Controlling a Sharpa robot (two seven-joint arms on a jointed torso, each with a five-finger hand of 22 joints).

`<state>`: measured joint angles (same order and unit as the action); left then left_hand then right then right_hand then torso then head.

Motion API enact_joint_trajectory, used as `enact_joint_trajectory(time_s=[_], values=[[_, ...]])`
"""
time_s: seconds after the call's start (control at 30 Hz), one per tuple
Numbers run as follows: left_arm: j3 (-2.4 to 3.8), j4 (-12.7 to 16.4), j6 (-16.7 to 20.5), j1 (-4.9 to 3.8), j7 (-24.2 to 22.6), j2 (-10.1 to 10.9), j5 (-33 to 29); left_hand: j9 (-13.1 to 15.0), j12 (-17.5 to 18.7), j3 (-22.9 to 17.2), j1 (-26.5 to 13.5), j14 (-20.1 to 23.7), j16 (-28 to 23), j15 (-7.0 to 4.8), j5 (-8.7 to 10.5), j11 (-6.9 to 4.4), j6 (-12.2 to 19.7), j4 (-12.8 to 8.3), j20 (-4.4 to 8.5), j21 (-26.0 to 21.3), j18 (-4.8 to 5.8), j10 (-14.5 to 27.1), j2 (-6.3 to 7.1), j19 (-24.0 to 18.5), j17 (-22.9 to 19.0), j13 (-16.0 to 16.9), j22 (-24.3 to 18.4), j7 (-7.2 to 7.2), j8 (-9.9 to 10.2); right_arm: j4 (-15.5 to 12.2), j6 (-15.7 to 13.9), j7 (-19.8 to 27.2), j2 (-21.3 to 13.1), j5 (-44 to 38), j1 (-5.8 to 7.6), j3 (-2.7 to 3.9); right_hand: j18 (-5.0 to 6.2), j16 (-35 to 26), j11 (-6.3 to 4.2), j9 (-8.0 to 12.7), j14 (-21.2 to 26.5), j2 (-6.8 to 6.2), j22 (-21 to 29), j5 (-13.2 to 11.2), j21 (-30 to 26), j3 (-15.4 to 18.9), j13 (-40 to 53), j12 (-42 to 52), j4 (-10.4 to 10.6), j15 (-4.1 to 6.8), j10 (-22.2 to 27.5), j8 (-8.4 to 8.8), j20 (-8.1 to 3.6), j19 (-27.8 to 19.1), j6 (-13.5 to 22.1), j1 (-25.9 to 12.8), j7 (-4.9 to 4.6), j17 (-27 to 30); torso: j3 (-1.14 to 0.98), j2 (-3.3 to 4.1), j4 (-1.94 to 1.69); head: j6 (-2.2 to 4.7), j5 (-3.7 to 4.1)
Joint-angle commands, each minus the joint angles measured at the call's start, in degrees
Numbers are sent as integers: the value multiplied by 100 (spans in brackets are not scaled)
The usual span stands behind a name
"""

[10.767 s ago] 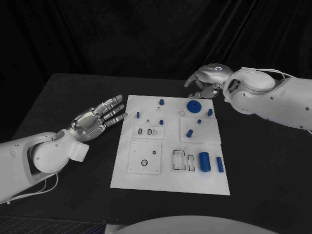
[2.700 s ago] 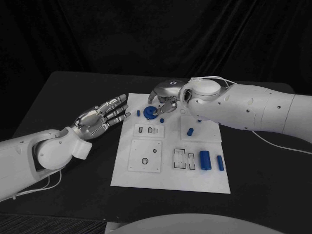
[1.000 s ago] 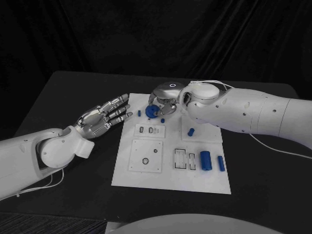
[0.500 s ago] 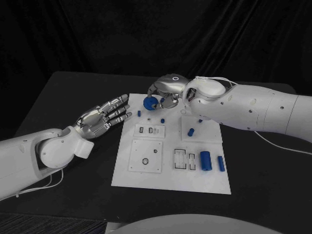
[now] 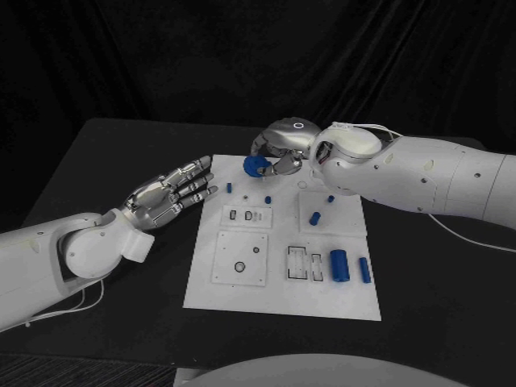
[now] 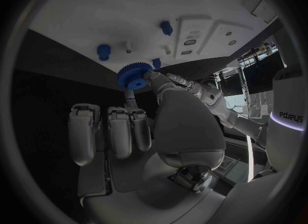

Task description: Assemble the parts on the task board

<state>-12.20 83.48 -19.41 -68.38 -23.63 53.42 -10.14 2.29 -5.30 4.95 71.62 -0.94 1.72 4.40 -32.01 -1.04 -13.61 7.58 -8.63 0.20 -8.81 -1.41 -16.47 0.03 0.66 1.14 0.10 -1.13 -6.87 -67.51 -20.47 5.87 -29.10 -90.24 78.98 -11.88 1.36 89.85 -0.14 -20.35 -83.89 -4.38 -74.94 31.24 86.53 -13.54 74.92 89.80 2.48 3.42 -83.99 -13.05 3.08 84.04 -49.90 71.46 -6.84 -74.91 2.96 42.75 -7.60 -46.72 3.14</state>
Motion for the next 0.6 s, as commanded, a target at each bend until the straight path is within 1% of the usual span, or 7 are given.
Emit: enact_joint_trajectory(time_s=[0.03, 0.13, 0.23, 0.43, 0.6], values=[[5, 8, -92, 3, -25, -1, -1, 1, -28, -8, -53, -11, 37, 36, -23, 22, 25, -38, -57, -19, 26, 24, 0, -1, 6, 5, -9, 4, -20, -9, 270, -189, -37, -30, 13, 3, -39, 15, 49, -597, -611, 26, -1379, 27, -15, -3, 1508, 20, 25, -36, -601, 34, 17, 395, -167, -44, 143, -1509, 2, -2, -5, -5, 9], [5, 9, -92, 3, -23, 1, -1, 1, -28, -8, -53, -11, 37, 36, -23, 22, 25, -38, -57, -19, 26, 24, 0, -1, 6, 5, -9, 4, -20, -7, 372, -227, -58, -30, 12, 2, -39, 15, 49, -598, -611, 26, -1378, 29, -15, -5, 1508, 20, 26, -36, -601, 35, 17, 394, -170, -45, 144, -1509, 5, 1, 0, -10, 6], [5, 10, -96, 3, -21, 1, -1, 1, -28, -8, -53, -11, 37, 36, -23, 22, 25, -38, -57, -19, 26, 24, 0, -1, 6, 5, -9, 4, -20, -3, 483, -258, -68, -30, 10, 2, -36, 15, 50, -596, -611, 22, -1374, 26, -26, -6, 1508, 20, 29, -37, -601, 40, 18, 388, -168, -50, 142, -1509, 8, 1, 15, -20, -2], [5, 9, -97, 4, -18, -2, -1, 1, -28, -8, -53, -11, 37, 36, -23, 22, 25, -38, -57, -19, 26, 24, 0, -1, 6, 5, -9, 4, -20, 12, 654, -335, -59, -31, 0, 2, -33, 15, 50, -595, -611, 18, -1371, 19, -36, -8, 1508, 20, 32, -37, -601, 49, 19, 382, -162, -53, 141, -1509, 4, -2, 8, -31, 6], [5, 11, -93, 4, -12, -1, -1, 1, -28, -8, -53, -11, 37, 36, -23, 22, 25, -38, -57, -19, 26, 24, 0, -1, 6, 5, -9, 4, -20, 40, 736, -394, -33, -31, -10, 2, -30, 15, 53, -591, -611, 6, -1366, -7, -49, -11, 1508, 20, 39, -39, -601, 67, 21, 375, -155, -65, 139, -1509, 0, 3, -1, -57, 9]])
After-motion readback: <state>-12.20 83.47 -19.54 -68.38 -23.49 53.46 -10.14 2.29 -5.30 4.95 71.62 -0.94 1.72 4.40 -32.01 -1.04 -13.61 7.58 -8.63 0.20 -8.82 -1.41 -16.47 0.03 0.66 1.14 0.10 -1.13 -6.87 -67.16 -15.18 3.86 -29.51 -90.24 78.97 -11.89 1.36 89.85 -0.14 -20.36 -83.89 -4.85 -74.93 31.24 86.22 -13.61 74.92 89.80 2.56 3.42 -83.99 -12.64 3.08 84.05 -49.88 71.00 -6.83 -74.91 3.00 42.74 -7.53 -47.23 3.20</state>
